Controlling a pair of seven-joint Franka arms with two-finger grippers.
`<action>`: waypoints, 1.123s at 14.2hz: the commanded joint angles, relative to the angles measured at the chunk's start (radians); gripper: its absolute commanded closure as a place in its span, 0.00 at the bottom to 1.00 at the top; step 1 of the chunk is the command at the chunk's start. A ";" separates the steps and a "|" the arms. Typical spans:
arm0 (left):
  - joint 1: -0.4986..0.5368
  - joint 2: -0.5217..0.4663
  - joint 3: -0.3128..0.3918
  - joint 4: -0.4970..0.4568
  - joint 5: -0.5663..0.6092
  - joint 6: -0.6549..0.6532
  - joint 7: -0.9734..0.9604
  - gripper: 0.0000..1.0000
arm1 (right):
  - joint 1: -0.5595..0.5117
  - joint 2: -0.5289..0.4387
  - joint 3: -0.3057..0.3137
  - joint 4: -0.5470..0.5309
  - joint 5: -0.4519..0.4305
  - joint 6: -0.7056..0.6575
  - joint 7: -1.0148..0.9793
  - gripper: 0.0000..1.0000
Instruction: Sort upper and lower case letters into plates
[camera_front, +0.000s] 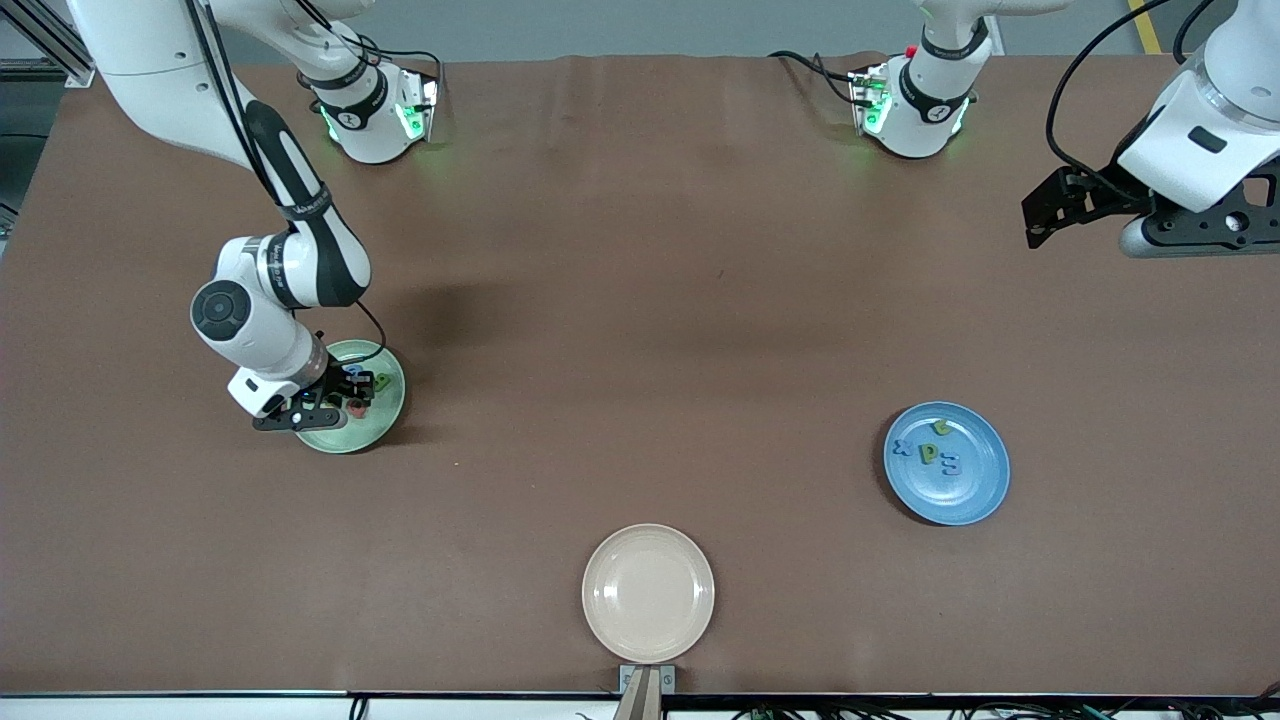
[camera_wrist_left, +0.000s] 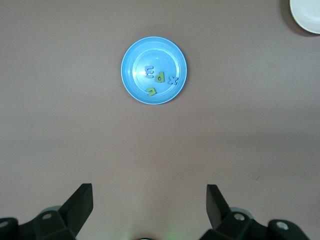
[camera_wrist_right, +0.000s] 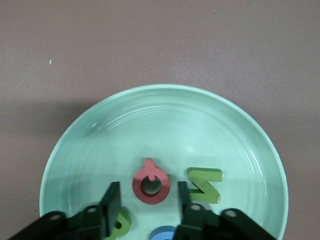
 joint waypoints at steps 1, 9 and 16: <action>-0.001 0.001 0.000 0.004 -0.013 -0.002 -0.002 0.00 | -0.010 -0.024 0.011 0.038 0.003 -0.077 0.006 0.00; -0.001 0.001 -0.005 0.003 -0.013 -0.001 -0.003 0.00 | -0.062 -0.123 -0.009 0.271 -0.012 -0.555 -0.081 0.00; 0.004 -0.007 -0.003 0.004 -0.012 -0.008 0.004 0.00 | -0.156 -0.135 -0.009 0.689 -0.043 -1.025 -0.138 0.00</action>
